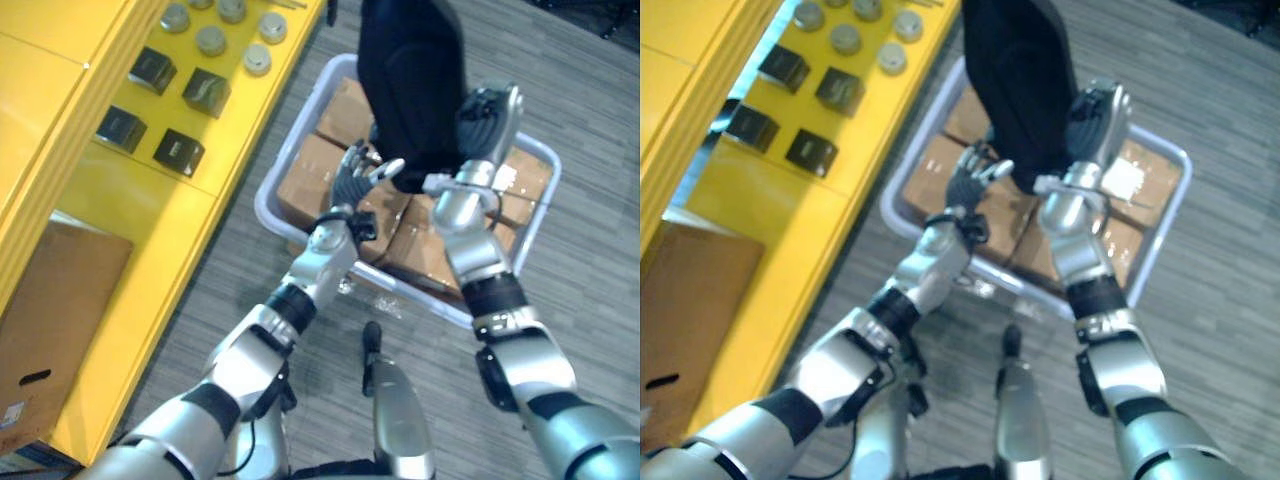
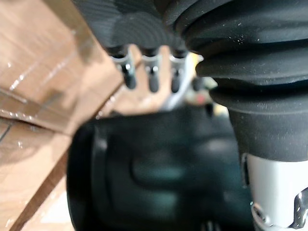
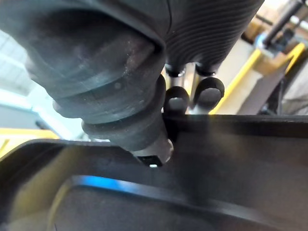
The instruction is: Walk over and take plastic housings, then place them on the shelf
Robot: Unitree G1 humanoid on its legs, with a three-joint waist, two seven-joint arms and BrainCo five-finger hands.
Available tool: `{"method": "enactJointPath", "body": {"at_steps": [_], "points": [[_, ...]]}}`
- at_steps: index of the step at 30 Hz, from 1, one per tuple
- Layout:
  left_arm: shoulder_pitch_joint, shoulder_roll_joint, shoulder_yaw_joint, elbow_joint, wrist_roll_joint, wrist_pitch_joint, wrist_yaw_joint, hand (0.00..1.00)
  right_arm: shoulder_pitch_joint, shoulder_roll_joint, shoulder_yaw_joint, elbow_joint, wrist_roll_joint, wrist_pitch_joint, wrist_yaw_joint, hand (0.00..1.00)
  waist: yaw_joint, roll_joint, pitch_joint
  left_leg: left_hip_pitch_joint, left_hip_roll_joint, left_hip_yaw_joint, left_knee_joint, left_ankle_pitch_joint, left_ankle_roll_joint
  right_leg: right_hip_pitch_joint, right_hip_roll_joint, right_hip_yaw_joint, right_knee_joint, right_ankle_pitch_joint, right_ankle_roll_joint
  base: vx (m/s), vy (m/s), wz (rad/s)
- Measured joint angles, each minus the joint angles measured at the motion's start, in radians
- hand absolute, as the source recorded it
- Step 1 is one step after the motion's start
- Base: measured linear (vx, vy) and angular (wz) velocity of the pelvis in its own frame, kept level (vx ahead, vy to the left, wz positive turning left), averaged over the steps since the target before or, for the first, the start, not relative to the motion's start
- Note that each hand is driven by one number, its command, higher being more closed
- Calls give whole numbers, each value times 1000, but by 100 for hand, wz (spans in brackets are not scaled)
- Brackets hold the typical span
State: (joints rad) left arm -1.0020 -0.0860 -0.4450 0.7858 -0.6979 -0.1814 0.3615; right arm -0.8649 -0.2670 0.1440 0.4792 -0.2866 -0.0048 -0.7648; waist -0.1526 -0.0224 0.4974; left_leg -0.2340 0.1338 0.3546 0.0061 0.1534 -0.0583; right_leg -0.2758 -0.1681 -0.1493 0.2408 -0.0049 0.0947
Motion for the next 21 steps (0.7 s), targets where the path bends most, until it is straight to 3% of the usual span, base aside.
{"method": "enactJointPath", "body": {"at_steps": [5,11,21], "points": [[0,-1,-9,-2,130,-1,99,0,42,12,18,-61,-2,-18,1,100,-6,-31,-1,19,6,17,-5,0,-1,4,7,17,0,0,0,20,0,-11],[2,1,-5,-1,335,61,264,0,84,22,59,-130,-4,-19,0,100,-16,-37,-1,40,10,18,-16,4,-7,24,13,15,-9,1,1,16,3,-1],[5,1,3,3,349,80,291,0,119,40,73,-160,0,-19,-15,100,-16,-37,-1,40,10,17,-16,4,-7,28,13,14,-16,2,3,0,0,0]]}}
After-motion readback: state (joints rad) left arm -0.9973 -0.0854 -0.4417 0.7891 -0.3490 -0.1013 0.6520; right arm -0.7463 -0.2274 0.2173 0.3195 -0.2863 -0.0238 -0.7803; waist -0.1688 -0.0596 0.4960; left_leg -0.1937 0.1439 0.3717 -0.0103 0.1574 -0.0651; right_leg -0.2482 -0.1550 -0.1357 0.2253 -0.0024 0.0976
